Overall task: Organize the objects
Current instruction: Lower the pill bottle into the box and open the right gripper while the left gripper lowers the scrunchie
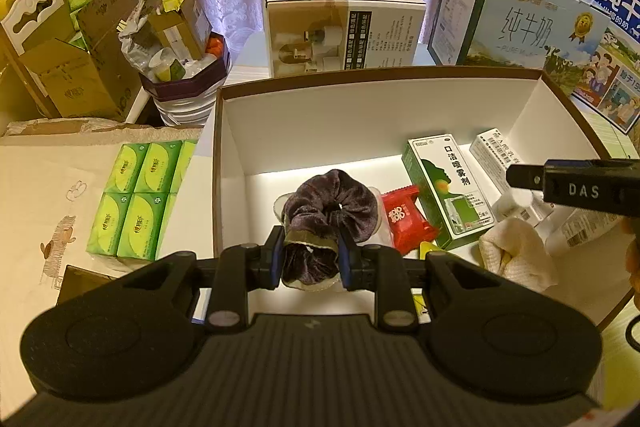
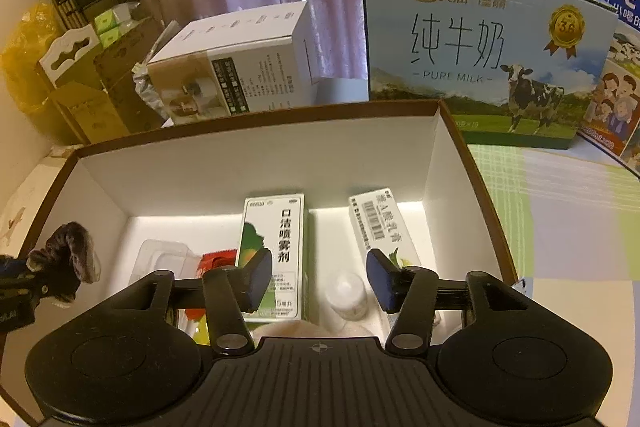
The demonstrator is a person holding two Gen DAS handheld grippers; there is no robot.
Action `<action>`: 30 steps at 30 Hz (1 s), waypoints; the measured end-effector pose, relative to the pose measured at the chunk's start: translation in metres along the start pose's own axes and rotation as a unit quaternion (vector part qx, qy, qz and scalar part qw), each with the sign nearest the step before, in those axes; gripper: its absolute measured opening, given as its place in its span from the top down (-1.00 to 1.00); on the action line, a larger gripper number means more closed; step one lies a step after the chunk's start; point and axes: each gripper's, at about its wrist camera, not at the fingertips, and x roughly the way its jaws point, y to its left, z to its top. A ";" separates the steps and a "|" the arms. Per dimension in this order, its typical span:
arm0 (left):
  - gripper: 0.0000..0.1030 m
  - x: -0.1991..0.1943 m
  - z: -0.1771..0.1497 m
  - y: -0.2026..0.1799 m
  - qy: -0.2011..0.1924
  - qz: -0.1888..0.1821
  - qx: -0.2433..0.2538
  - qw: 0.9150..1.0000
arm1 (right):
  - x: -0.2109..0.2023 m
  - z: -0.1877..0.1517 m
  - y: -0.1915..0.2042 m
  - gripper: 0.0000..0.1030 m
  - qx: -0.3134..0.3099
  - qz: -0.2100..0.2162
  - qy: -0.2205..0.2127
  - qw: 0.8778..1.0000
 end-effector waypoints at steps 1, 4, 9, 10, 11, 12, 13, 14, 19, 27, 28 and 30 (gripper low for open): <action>0.56 0.000 0.000 -0.001 0.000 0.000 0.000 1.000 | 0.000 -0.001 0.000 0.01 0.000 0.001 0.001 1.000; 0.56 0.002 0.000 -0.002 0.002 -0.002 0.001 1.000 | -0.001 -0.004 0.000 0.00 0.001 0.004 0.004 1.000; 0.56 0.002 -0.001 -0.007 0.002 -0.008 0.006 1.000 | -0.004 -0.007 0.000 -0.03 0.000 0.005 0.009 1.000; 0.56 0.002 -0.001 -0.008 0.002 -0.009 0.006 1.000 | -0.004 -0.008 0.000 -0.03 -0.001 0.005 0.008 1.000; 0.56 0.002 -0.001 -0.009 0.002 -0.010 0.006 1.000 | -0.005 -0.008 0.000 -0.03 -0.001 0.006 0.008 1.000; 0.55 0.002 -0.001 -0.009 0.003 -0.011 0.007 1.000 | -0.006 -0.009 -0.001 -0.04 -0.001 0.006 0.008 1.000; 0.55 0.002 -0.001 -0.010 0.003 -0.011 0.007 1.000 | -0.007 -0.009 -0.001 -0.04 0.000 0.006 0.008 1.000; 0.55 0.002 -0.001 -0.011 0.003 -0.011 0.007 1.000 | -0.008 -0.010 -0.001 -0.04 0.001 0.006 0.008 1.000; 0.55 0.000 0.001 -0.015 0.001 -0.015 0.011 1.000 | -0.012 -0.012 -0.004 -0.06 0.003 0.006 0.007 1.000; 0.47 -0.004 0.005 -0.028 -0.013 -0.029 0.018 0.999 | -0.018 -0.017 -0.006 -0.09 0.000 0.005 0.010 1.000; 0.41 -0.004 0.006 -0.029 -0.017 -0.030 0.018 0.999 | -0.019 -0.017 -0.006 -0.10 -0.001 0.005 0.011 1.000; 0.19 -0.005 0.007 -0.030 -0.023 -0.030 0.019 0.999 | -0.022 -0.019 -0.005 -0.11 -0.004 0.005 0.014 1.000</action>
